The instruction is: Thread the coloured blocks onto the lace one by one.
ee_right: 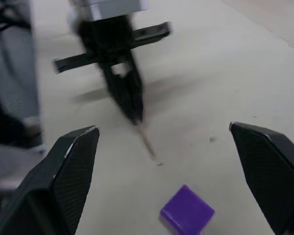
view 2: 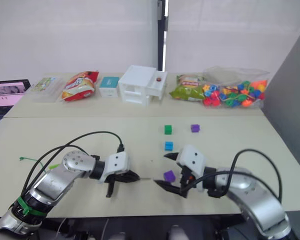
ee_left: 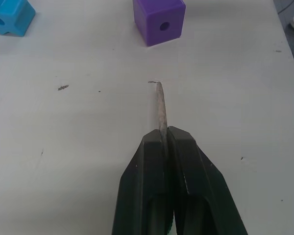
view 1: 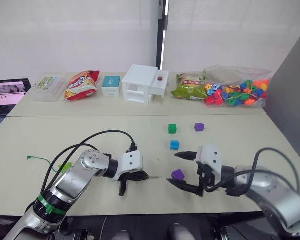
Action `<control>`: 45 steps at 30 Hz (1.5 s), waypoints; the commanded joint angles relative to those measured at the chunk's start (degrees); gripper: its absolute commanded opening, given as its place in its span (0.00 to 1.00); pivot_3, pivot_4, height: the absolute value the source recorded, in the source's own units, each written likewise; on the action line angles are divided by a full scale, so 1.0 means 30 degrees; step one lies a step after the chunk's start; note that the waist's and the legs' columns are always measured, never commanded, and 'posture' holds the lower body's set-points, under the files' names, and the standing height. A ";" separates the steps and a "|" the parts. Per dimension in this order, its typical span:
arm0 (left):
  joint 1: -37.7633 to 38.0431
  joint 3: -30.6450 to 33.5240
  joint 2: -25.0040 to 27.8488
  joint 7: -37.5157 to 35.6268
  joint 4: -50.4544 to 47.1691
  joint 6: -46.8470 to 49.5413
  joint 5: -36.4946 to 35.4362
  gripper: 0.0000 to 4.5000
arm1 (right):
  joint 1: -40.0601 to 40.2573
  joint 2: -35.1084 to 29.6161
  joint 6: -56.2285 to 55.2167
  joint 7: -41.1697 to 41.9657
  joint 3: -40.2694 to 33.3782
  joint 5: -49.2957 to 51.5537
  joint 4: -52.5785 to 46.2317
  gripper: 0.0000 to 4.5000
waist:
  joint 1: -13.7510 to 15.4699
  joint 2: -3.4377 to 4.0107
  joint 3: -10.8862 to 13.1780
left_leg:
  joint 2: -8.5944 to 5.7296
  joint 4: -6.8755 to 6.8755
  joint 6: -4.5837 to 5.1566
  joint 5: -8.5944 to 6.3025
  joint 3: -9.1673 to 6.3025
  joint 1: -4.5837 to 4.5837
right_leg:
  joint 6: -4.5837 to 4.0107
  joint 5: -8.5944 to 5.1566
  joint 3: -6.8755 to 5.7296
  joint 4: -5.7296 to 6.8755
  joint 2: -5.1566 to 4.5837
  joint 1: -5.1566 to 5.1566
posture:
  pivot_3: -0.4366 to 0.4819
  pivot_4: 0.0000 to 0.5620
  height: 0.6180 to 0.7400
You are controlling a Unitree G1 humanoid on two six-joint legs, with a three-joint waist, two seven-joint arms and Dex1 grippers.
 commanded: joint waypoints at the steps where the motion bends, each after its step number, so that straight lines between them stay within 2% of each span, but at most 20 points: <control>1: 0.0079 0.0368 0.0013 0.0186 -0.0747 -0.0106 -0.0164 0.00 | -0.2018 -0.1250 -0.2563 0.3720 0.2462 -0.2087 0.2324 0.99 | -0.0006 -0.0004 0.0002 | 0.0001 0.0009 0.0000 0.0000 0.0001 0.0003 | 0.0000 0.0000 -0.0002 0.0000 0.0000 0.0004 | 0.48 0.27 1.00; 7: 0.0518 0.0460 0.0111 0.0455 -0.1391 0.0245 -0.0226 0.00 | -0.5857 0.0131 -0.9106 0.6341 0.5815 -0.6597 0.8796 0.99 | -0.0074 -0.0010 0.0006 | 0.0002 0.0010 -0.0001 0.0000 0.0020 -0.0005 | 0.0000 0.0002 0.0007 0.0032 -0.0006 -0.0042 | 0.48 0.27 1.00; 10: 0.0678 0.0536 0.0180 0.0532 -0.1623 0.0374 -0.0235 0.00 | -0.6904 0.0945 -1.0919 0.7300 0.6318 -0.7356 1.1175 0.99 | -0.0031 -0.0010 0.0006 | -0.0002 0.0014 -0.0002 0.0001 0.0022 -0.0012 | -0.0002 0.0005 0.0007 0.0049 -0.0017 -0.0051 | 0.48 0.27 1.00; 15: 0.0817 0.0642 0.0328 0.0567 -0.1829 0.0480 -0.0274 0.00 | -0.7562 0.1694 -1.2667 0.8371 0.6366 -0.7793 1.3110 0.99 | 0.0041 -0.0009 0.0006 | -0.0009 0.0020 -0.0003 0.0000 0.0016 -0.0013 | -0.0002 0.0006 0.0005 0.0094 -0.0031 -0.0059 | 0.48 0.27 1.00; 16: 0.0837 0.0651 0.0359 0.0567 -0.1862 0.0500 -0.0285 0.00 | -0.7668 0.1847 -1.2959 0.8476 0.6286 -0.7795 1.3359 0.87 | 0.0027 -0.0008 0.0006 | -0.0009 0.0019 -0.0002 0.0000 0.0016 -0.0011 | -0.0002 0.0006 0.0006 0.0097 -0.0031 -0.0059 | 0.48 0.27 1.00; 24: 0.0889 0.0652 0.0395 0.0584 -0.2055 0.0660 -0.0373 0.00 | -0.7675 0.2388 -1.3461 0.8776 0.5743 -0.7674 1.3899 0.28 | -0.0020 -0.0007 0.0007 | -0.0008 0.0018 -0.0003 0.0000 0.0010 -0.0002 | -0.0004 0.0006 0.0006 0.0117 -0.0027 -0.0064 | 0.48 0.27 1.00; 27: 0.0737 0.0572 0.0290 0.0605 -0.2145 0.0839 -0.0381 0.00 | -0.6816 0.2743 -1.2188 0.7764 0.5265 -0.7375 1.2940 0.26 | -0.0010 -0.0007 0.0006 | -0.0008 0.0019 -0.0003 0.0000 0.0005 -0.0002 | -0.0004 0.0006 0.0005 0.0122 -0.0026 -0.0063 | 0.48 0.27 1.00; 31: 0.0271 0.0393 0.0086 0.0796 -0.2446 0.1631 -0.0353 0.00 | -0.5357 0.3132 -0.8647 0.6061 0.4752 -0.7174 1.0427 0.26 | 0.0019 -0.0007 0.0006 | -0.0012 0.0019 -0.0003 0.0001 0.0003 -0.0005 | -0.0004 0.0007 0.0005 0.0128 -0.0029 -0.0063 | 0.48 0.27 1.00; 36: -0.0275 -0.0259 0.0519 0.0611 -0.2611 0.2190 0.0224 0.00 | -0.3704 0.3284 -0.5609 0.4067 0.4763 -0.7864 0.7894 0.26 | -0.0047 -0.0006 0.0005 | -0.0010 0.0015 -0.0002 0.0000 -0.0002 0.0003 | -0.0004 0.0006 0.0006 0.0134 -0.0019 -0.0063 | 0.48 0.27 1.00; 45: -0.1709 -0.1877 -0.0440 0.0930 -0.1616 0.2478 0.1079 0.00 | -0.2690 0.3215 -0.4646 0.3660 0.5168 -0.7720 0.6578 0.26 | -0.0059 -0.0010 0.0002 | -0.0008 0.0020 -0.0002 0.0000 -0.0001 0.0023 | -0.0004 0.0006 0.0004 0.0125 -0.0009 -0.0037 | 0.48 0.27 1.00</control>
